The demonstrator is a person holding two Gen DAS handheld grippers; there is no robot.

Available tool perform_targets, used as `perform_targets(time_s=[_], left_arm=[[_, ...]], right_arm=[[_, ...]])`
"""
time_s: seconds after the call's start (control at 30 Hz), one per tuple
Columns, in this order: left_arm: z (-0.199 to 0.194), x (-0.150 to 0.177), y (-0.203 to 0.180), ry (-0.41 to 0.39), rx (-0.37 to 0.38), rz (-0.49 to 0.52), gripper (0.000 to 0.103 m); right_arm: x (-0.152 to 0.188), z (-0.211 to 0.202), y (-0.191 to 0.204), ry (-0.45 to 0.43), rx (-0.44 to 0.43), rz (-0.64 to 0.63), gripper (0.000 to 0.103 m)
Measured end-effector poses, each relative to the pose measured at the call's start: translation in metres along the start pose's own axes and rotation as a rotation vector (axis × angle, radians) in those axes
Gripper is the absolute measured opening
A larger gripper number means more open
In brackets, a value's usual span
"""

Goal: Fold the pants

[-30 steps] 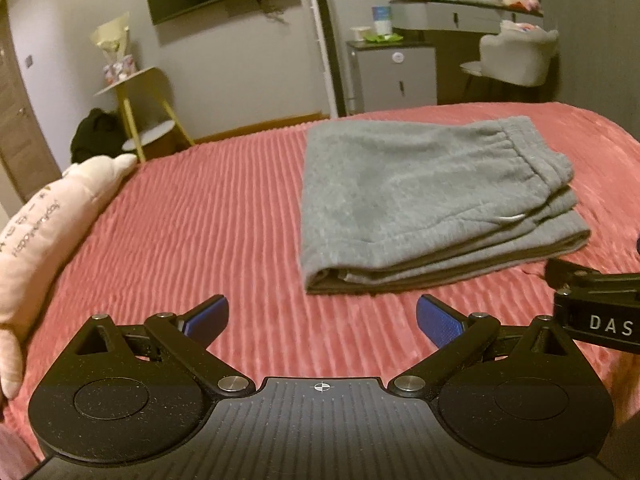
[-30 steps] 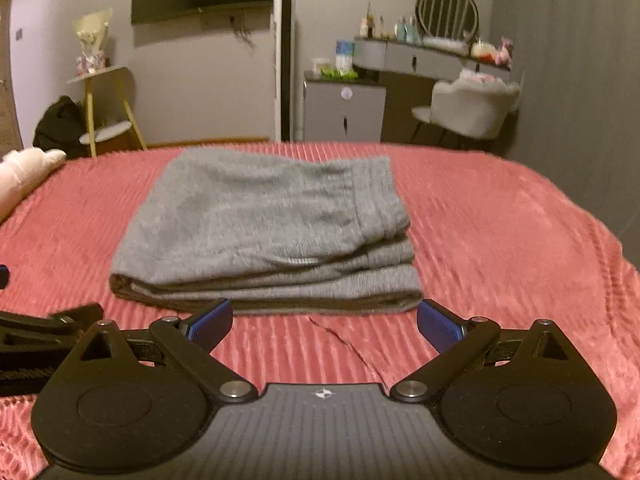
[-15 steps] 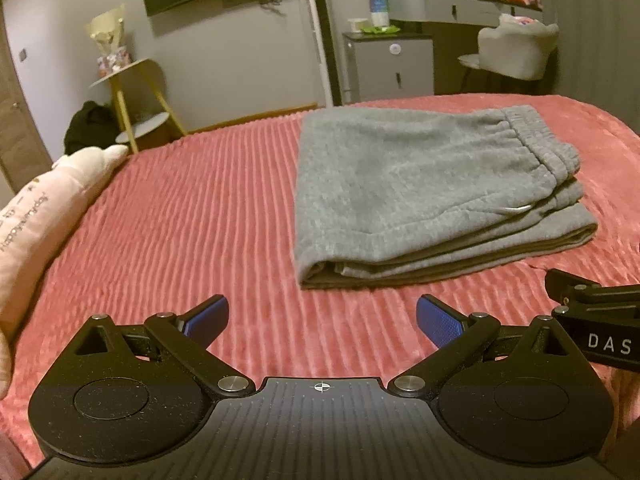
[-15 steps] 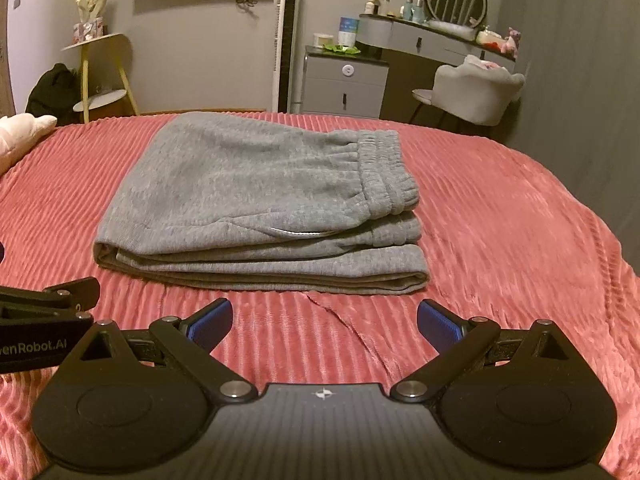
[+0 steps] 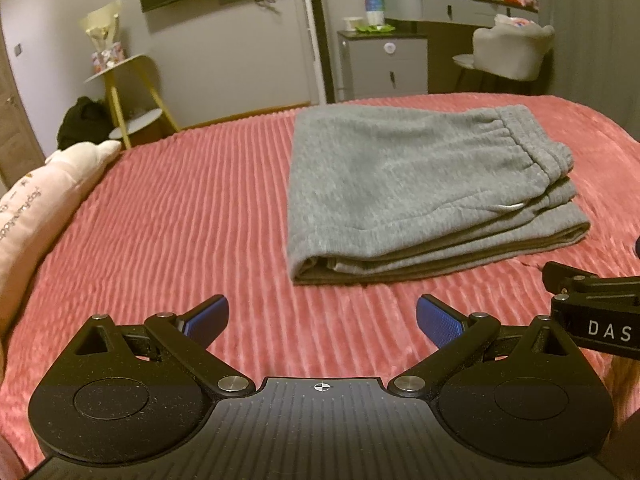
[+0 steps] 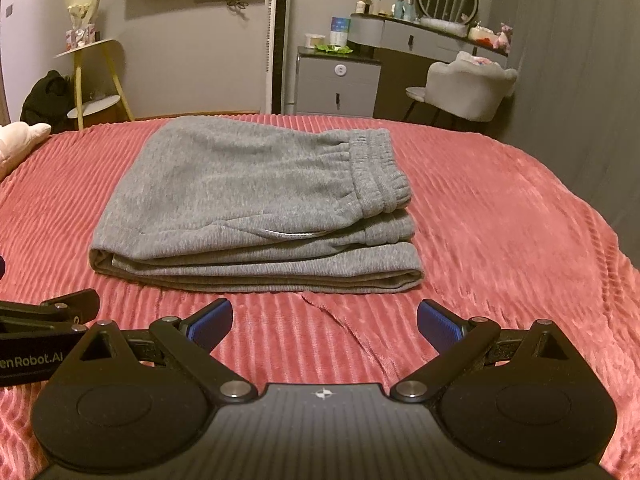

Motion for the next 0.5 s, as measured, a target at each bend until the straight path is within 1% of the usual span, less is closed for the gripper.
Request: perform_targets(time_s=[0.5], left_arm=[[-0.0001, 0.0014, -0.0006, 0.004, 0.007, 0.005, 0.103]], right_arm=[[0.0007, 0.0, -0.0027, -0.003, -0.003, 0.024, 0.099]])
Point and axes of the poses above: each gripper's, at about its wrist camera, not at the fingertips, and z roughly the way its jaws point, y to its left, x to its underside, the point moved 2 cm from there along z, roughly the way its jaws point, and after that the axes turned 14 degrees about -z, right-handed, at the moved point
